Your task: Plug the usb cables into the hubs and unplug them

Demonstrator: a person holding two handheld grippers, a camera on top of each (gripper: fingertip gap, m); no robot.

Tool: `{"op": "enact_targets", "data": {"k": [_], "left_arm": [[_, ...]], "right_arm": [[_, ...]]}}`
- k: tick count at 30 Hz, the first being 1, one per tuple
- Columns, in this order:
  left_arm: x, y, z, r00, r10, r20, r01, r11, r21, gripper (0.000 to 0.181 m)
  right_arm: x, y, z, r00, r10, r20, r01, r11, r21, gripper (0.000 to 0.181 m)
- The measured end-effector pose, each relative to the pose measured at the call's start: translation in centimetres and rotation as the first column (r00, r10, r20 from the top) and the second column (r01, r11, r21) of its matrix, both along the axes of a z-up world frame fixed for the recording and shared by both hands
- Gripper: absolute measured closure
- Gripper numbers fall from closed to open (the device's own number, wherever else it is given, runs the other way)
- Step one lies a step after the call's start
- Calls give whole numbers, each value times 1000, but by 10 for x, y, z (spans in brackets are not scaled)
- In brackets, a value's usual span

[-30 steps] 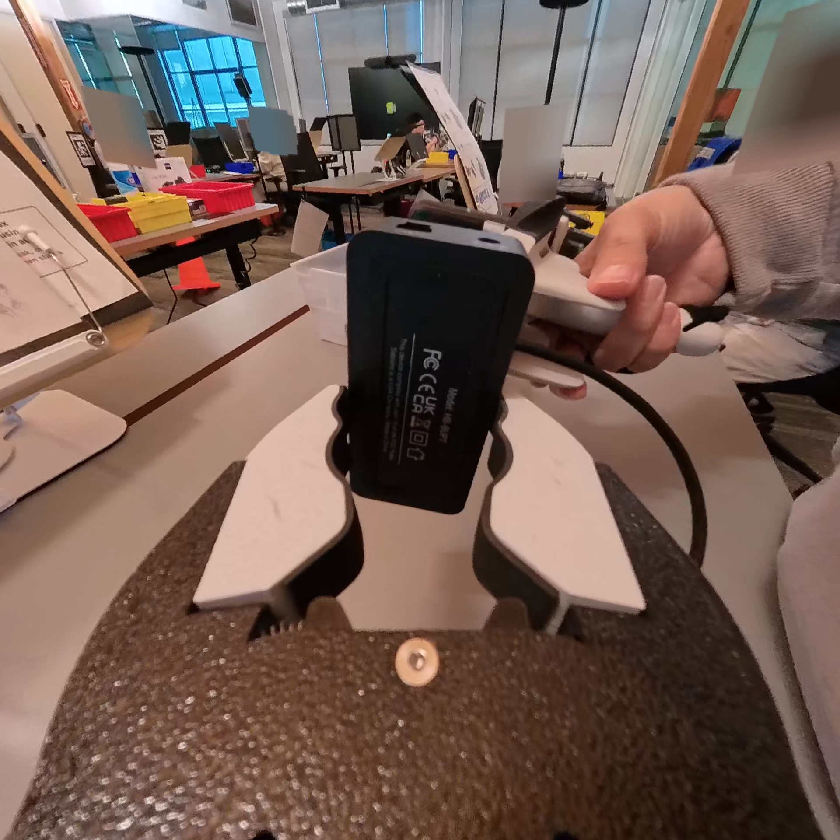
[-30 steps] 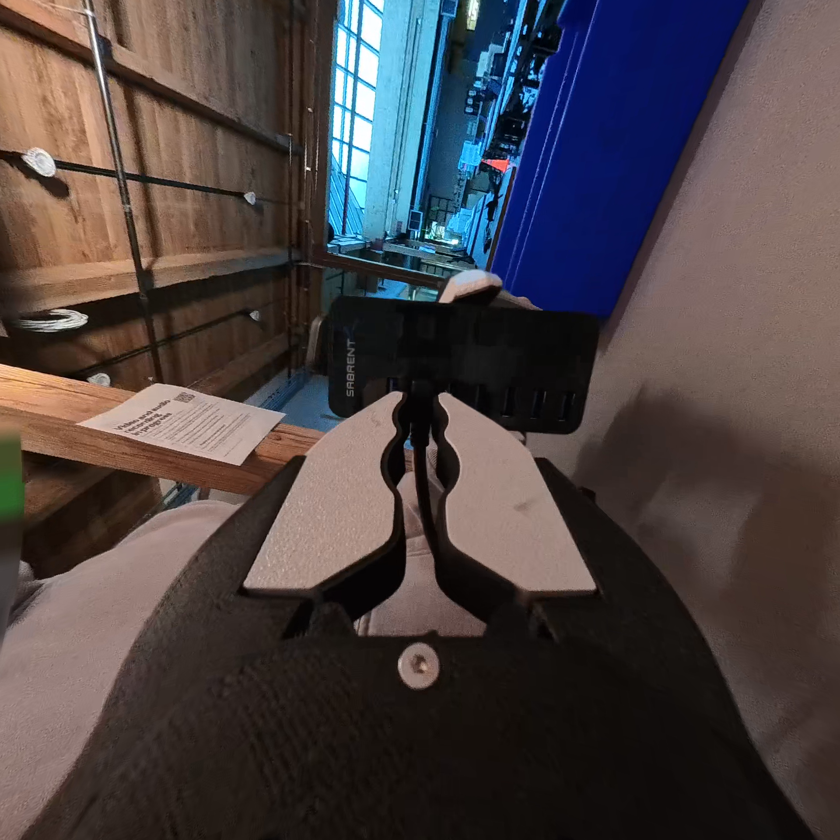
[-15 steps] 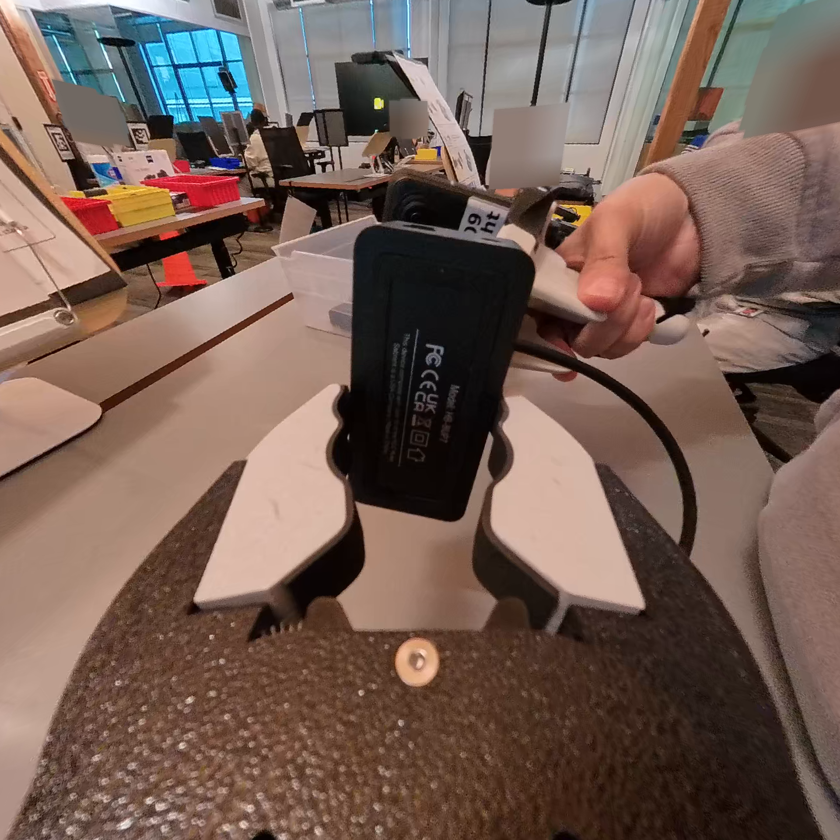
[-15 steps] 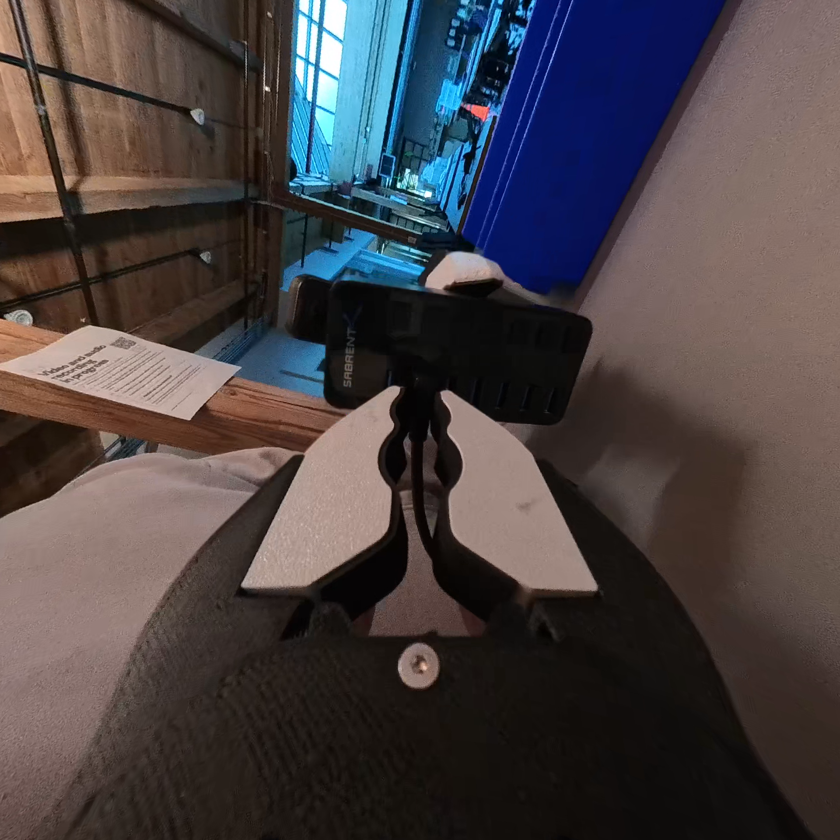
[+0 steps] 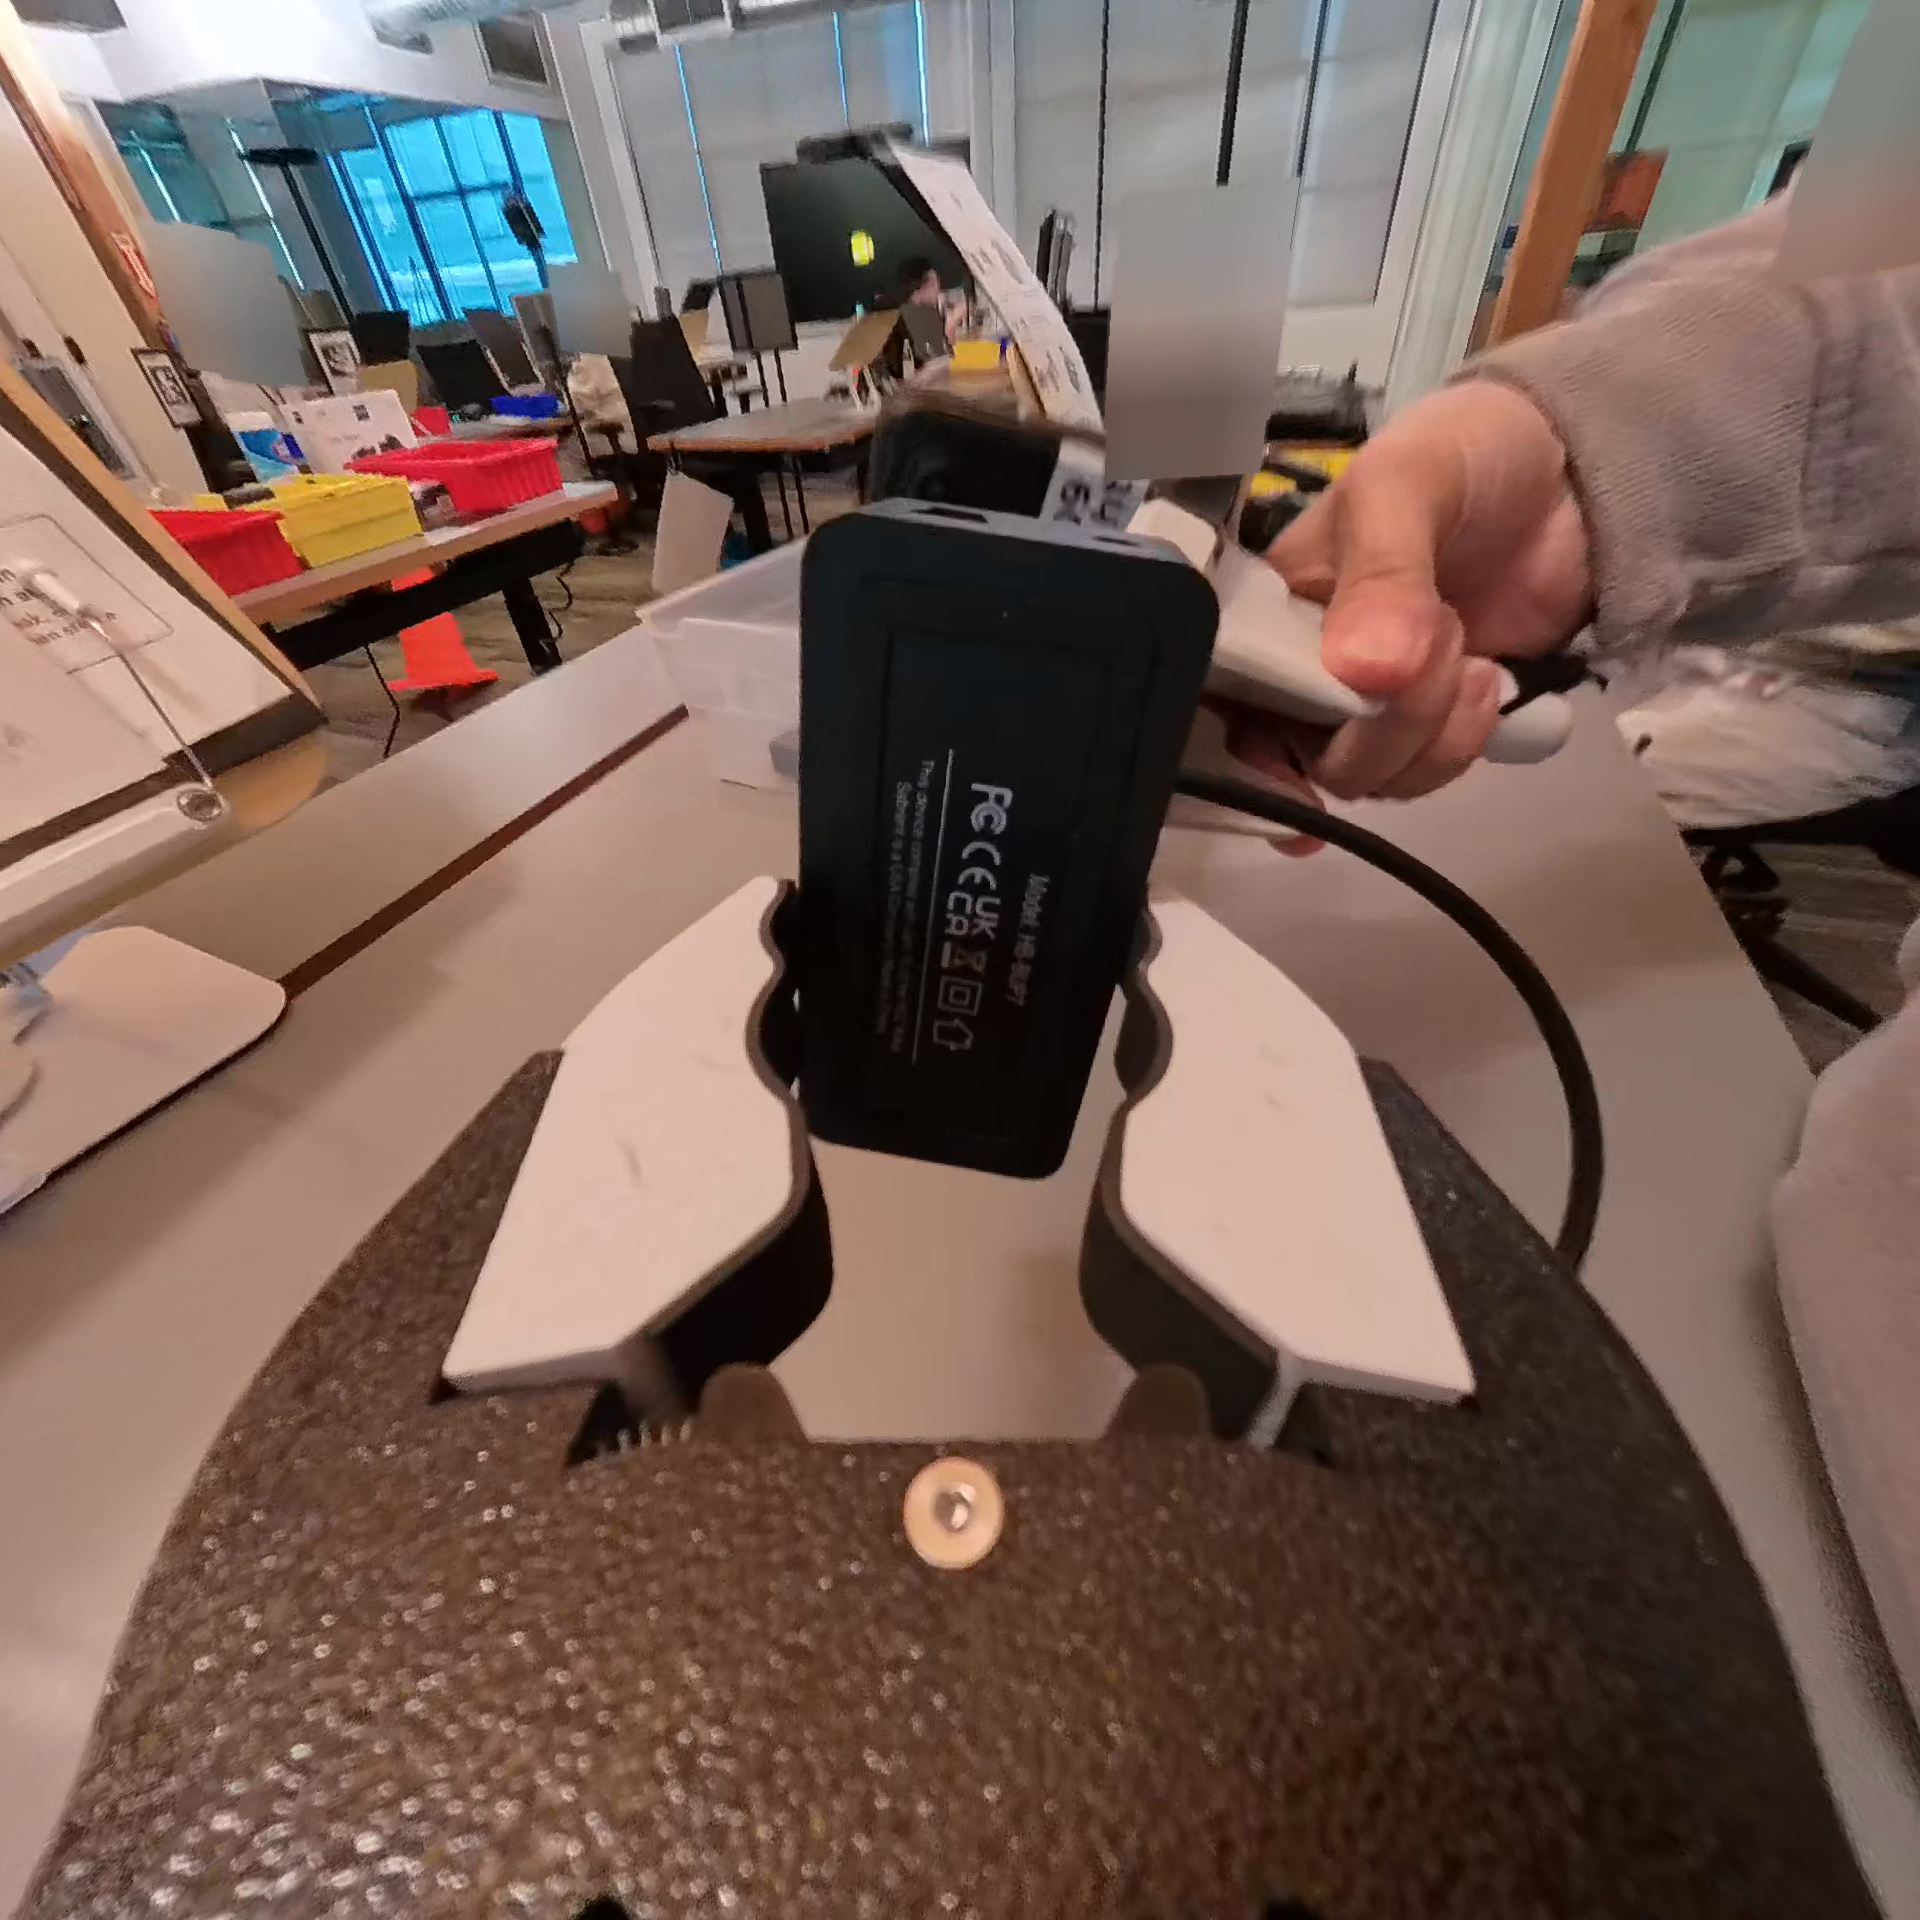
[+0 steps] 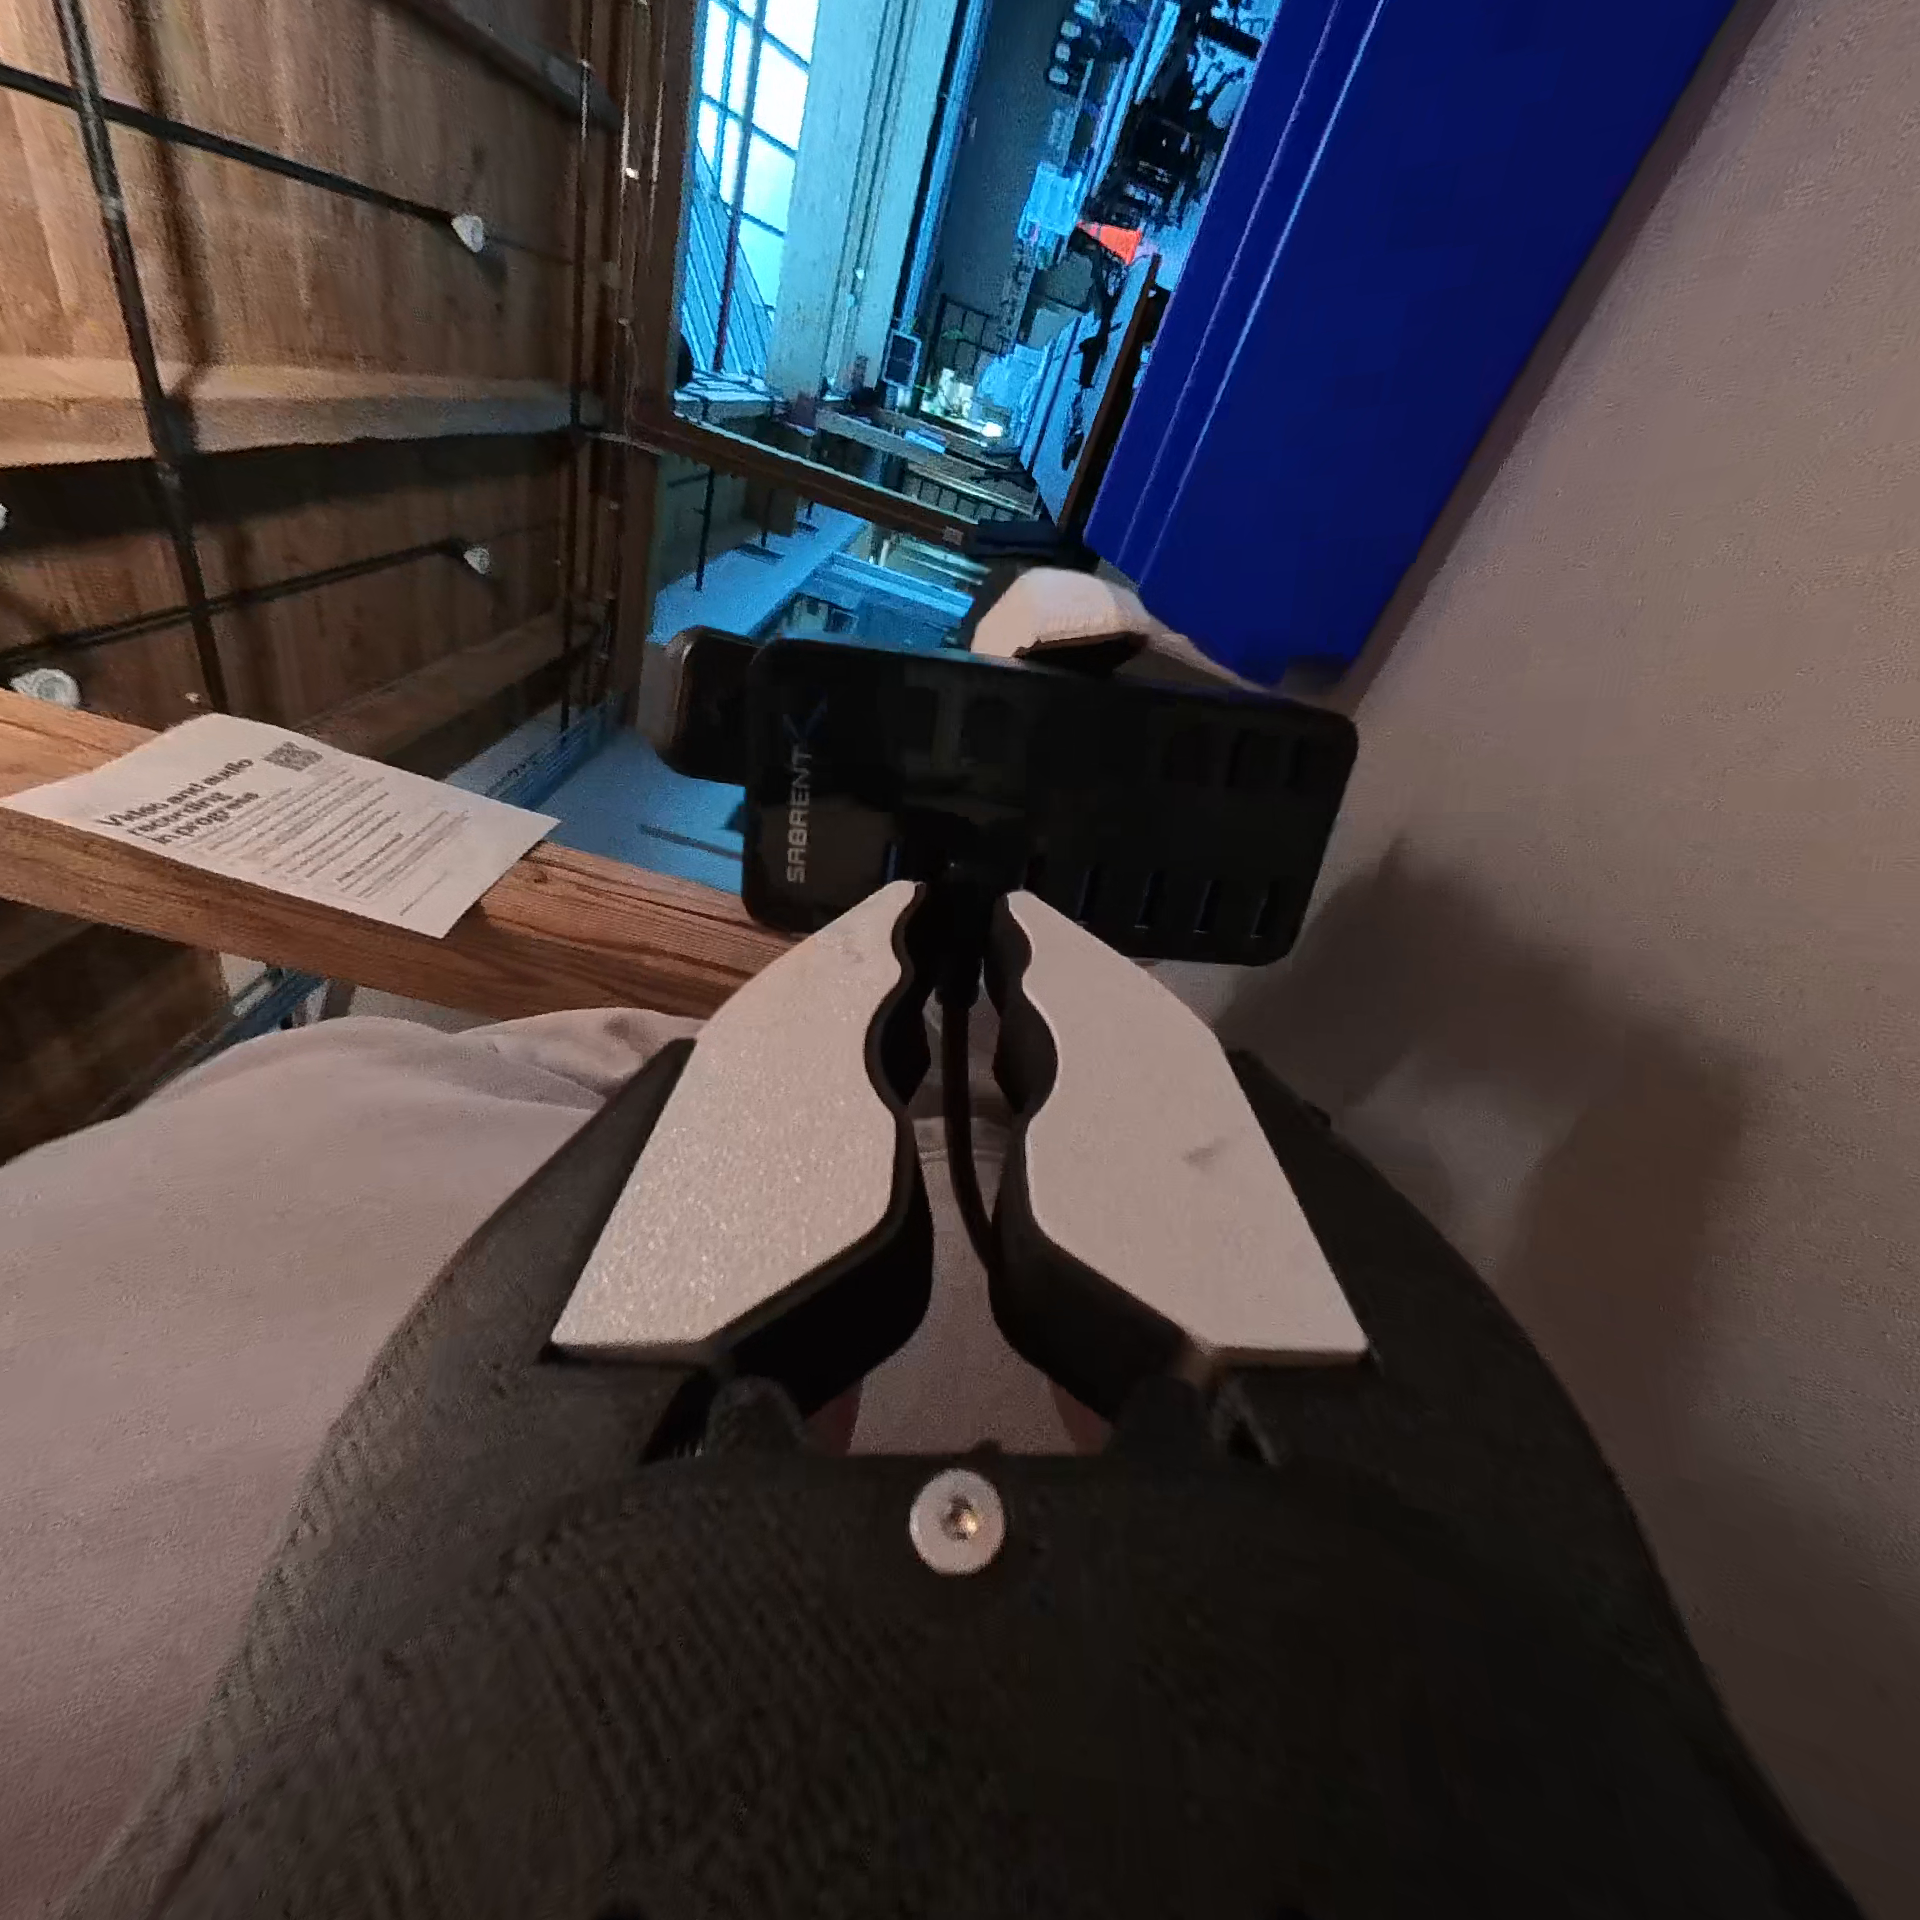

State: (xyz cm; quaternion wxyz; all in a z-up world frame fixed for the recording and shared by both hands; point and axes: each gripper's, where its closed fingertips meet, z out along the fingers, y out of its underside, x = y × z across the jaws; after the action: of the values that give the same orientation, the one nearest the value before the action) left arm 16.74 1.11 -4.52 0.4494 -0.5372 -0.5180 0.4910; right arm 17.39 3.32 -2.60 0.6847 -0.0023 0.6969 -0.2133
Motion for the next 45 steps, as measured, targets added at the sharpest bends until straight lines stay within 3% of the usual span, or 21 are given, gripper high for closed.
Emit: {"op": "enact_targets", "data": {"k": [1, 3, 9, 12, 14, 17, 20, 26, 29, 32, 36, 45], "left_arm": [[0, 2, -6, 999, -1, 33, 2, 1000, -12, 123], [-3, 6, -13, 996, 5, 94, -4, 1000, -11, 123], [-13, -1, 7, 995, 69, 66, -68, 998, -5, 117], [-21, 1, 2, 993, 70, 95, -69, 997, -22, 116], [-21, 5, 0, 996, 34, 88, -33, 999, -15, 117], [-19, 15, -6, 993, -57, 104, 65, 995, -71, 116], [-19, 25, -4, 986, -137, 97, 144, 987, -67, 104], [-34, 38, -6, 971, -197, 132, 213, 970, -118, 98], [-34, 39, -10, 964, -203, 169, 217, 974, -69, 104], [-34, 32, -12, 969, -157, 191, 179, 978, -109, 105], [-32, 29, -11, 977, -140, 159, 154, 985, -83, 106], [-27, 26, -23, 978, -121, 171, 138, 986, -92, 106]], "right_arm": [[-1, 2, -5, 999, 10, -48, -11, 1000, -16, 171], [-3, 4, -8, 995, 24, -100, -27, 999, -31, 171], [-1, 0, 8, 999, -23, -32, 22, 999, -37, 172], [6, 4, 7, 999, -22, 30, 22, 1000, 8, 172], [5, 9, 6, 997, 0, 76, -3, 1000, 31, 172], [1, 16, 1, 999, 45, 31, -45, 999, 9, 172], [-3, 21, 4, 995, 96, 15, -96, 995, -8, 172], [7, 33, 7, 981, 193, 13, -193, 981, -3, 172], [5, 31, 7, 983, 181, 6, -181, 983, -18, 172], [3, 26, 5, 990, 132, 38, -132, 991, -4, 173], [5, 21, 6, 991, 83, 109, -88, 995, 47, 172], [9, 18, -6, 997, 45, 70, -51, 995, 80, 173]]}}
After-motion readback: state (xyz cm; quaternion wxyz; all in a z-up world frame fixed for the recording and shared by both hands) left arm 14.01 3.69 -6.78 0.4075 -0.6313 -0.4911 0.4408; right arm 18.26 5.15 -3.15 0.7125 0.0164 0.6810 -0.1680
